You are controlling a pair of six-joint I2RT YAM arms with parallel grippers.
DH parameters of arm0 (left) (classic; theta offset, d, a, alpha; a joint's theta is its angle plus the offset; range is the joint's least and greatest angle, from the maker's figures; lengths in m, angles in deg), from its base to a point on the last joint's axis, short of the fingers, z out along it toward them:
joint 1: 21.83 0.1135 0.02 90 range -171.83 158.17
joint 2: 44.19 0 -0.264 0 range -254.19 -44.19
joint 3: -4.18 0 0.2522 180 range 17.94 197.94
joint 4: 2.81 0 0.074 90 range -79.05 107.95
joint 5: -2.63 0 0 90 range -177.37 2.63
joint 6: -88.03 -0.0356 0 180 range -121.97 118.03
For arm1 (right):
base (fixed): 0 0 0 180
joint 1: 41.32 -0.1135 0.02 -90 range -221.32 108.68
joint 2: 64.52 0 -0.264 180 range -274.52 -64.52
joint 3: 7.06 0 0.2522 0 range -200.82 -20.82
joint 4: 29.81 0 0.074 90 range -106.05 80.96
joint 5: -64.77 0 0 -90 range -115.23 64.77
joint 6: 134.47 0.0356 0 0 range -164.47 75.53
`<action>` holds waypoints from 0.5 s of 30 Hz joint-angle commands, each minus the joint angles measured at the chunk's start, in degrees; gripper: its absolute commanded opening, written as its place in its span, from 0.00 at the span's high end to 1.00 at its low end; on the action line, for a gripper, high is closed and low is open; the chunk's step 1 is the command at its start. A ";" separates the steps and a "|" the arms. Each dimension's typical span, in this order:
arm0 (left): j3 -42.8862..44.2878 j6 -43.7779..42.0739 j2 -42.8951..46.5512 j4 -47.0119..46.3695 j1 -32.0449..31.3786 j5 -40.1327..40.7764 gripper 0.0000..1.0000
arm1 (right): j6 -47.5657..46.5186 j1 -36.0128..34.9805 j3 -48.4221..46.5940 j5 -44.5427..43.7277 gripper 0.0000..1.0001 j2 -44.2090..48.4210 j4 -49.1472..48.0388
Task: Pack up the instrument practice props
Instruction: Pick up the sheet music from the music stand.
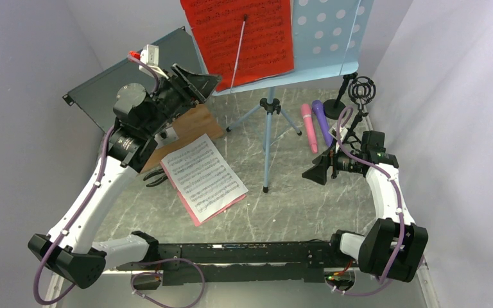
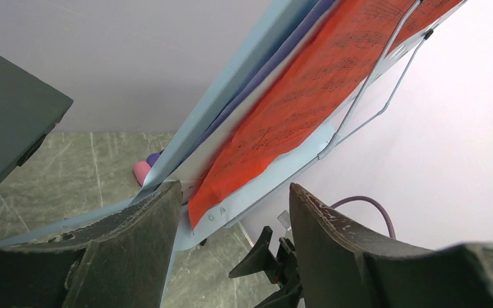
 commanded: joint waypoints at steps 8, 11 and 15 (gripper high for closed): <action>-2.10 -3.12 2.42 -1.54 0.24 -1.24 0.37 | -1.57 0.13 -0.62 0.59 0.00 0.75 -0.10; -1.88 -3.41 2.21 -1.78 0.26 -2.00 0.38 | -1.53 0.13 -0.62 0.58 0.00 0.70 -0.06; -1.55 -3.67 1.37 -2.34 0.30 -3.25 0.41 | -1.49 0.08 -0.62 0.56 0.00 0.71 -0.06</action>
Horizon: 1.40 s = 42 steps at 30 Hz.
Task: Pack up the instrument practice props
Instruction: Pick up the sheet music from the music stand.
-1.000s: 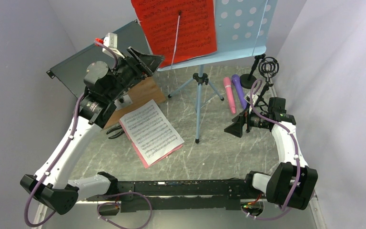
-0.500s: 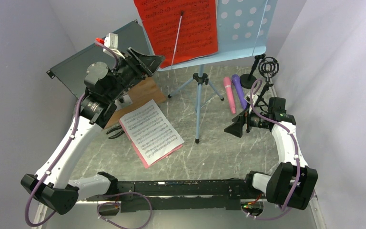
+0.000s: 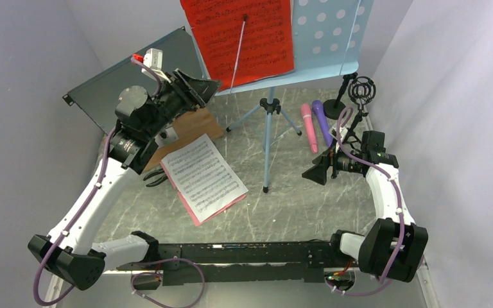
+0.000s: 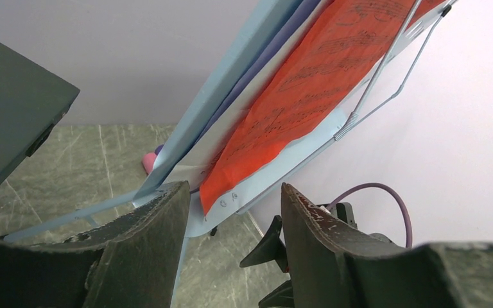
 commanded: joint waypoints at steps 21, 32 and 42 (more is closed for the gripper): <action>-0.46 -6.51 -1.86 -9.92 0.31 -3.72 0.66 | -1.74 0.10 -0.89 0.77 0.00 0.62 0.29; 1.58 -9.23 -5.02 -15.15 0.53 -6.02 0.54 | -2.00 0.08 -0.97 0.63 0.00 0.65 0.56; 2.30 -10.26 -6.34 -22.26 0.71 -6.67 0.55 | -1.96 0.10 -0.97 0.64 0.00 0.76 0.64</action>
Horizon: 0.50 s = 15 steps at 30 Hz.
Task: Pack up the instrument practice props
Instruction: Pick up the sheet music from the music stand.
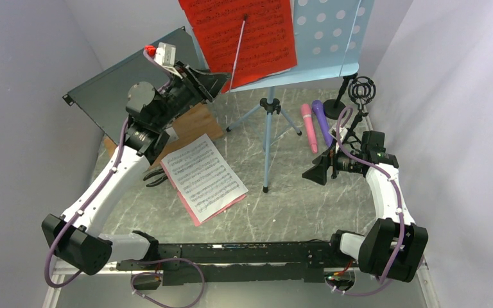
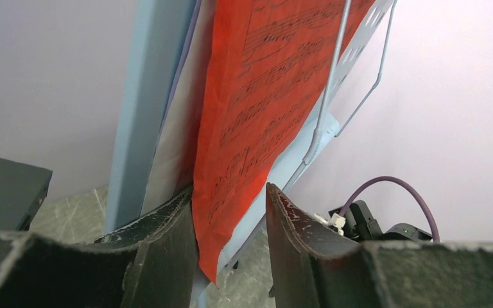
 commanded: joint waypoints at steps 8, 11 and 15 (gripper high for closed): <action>4.49 -2.14 -1.41 -10.46 0.66 1.05 0.55 | -1.62 0.08 -0.97 0.75 0.00 0.75 0.53; 5.33 -2.12 -2.48 -11.30 0.66 1.44 0.58 | -1.70 0.08 -1.04 0.73 0.00 0.88 0.58; 5.90 -2.30 -3.25 -11.83 0.75 2.04 0.68 | -1.78 0.08 -1.01 0.60 0.00 0.97 0.62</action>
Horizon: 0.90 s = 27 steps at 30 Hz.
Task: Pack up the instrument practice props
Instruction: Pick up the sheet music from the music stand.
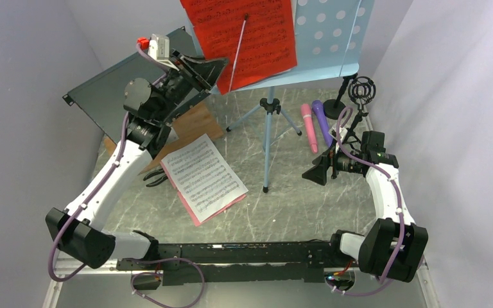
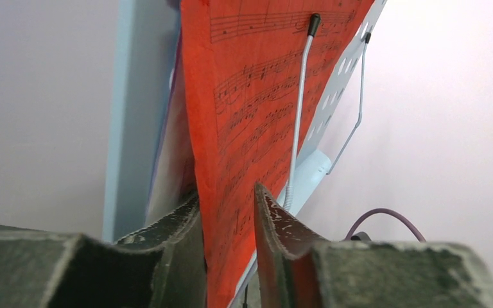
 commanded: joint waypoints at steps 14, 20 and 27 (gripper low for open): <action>-2.29 -6.34 6.05 -5.48 0.49 9.04 1.00 | -1.81 0.09 -1.06 0.84 0.00 1.01 0.45; -4.57 -10.05 10.77 -3.11 0.49 13.17 1.00 | -1.69 0.08 -0.97 0.81 0.00 0.89 0.23; -5.76 -11.93 13.45 0.63 0.49 15.16 1.00 | -1.57 0.08 -0.89 0.67 0.00 0.77 0.10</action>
